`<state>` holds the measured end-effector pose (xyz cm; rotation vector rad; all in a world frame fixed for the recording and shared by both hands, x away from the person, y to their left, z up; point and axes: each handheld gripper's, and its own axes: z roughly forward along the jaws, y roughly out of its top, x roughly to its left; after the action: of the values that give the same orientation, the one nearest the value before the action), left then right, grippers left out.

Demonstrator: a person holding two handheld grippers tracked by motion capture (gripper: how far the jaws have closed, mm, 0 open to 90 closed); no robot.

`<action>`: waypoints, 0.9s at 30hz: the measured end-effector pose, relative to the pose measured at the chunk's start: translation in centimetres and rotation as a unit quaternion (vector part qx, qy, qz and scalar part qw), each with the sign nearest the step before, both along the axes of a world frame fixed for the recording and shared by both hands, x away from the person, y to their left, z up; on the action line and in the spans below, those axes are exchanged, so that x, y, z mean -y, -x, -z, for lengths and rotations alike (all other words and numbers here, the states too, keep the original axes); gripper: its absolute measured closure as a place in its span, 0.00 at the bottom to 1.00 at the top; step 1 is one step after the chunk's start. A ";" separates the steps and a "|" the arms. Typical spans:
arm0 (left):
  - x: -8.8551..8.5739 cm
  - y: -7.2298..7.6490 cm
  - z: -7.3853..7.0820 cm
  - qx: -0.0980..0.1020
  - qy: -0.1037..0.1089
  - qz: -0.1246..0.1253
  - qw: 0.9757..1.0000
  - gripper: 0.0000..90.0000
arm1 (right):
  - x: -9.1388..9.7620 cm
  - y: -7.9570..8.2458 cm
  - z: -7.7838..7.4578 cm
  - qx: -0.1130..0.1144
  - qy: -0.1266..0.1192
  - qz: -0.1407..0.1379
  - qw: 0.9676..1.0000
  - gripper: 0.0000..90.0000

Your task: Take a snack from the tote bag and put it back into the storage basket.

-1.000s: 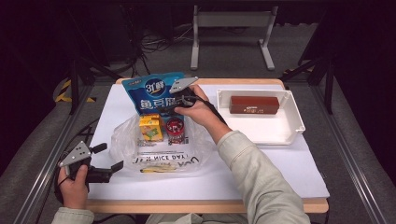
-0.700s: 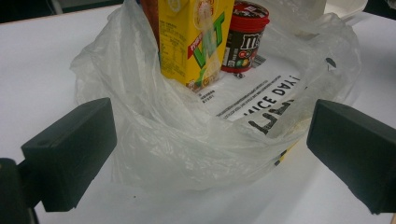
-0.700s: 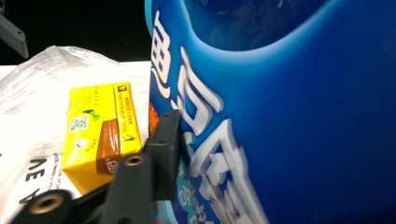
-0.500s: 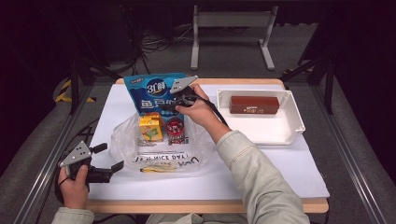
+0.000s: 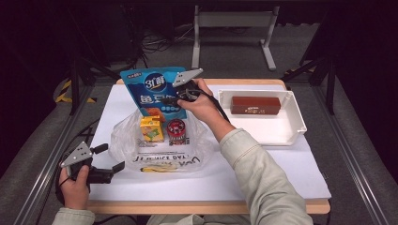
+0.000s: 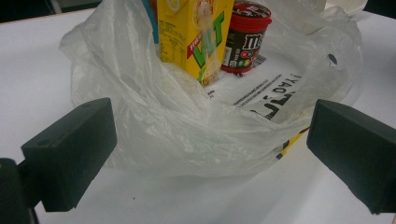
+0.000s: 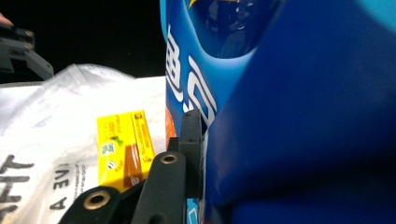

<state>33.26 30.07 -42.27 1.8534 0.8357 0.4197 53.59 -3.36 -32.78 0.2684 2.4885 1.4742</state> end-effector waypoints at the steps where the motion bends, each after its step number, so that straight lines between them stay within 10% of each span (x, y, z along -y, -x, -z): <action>1: 0.0 0.0 0.0 0.001 0.001 0.000 1.000 0.02 | 0.0 0.1 -0.3 0.001 -0.001 0.000 1.000 0.86; 27: 0.2 -0.2 0.1 -0.004 -0.001 0.002 1.000 0.02 | 1.2 1.6 -5.2 0.009 -0.040 0.002 0.999 0.93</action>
<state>33.46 29.83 -42.36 1.8594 0.8370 0.4100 52.02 -4.58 -27.56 0.2728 2.4173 1.5702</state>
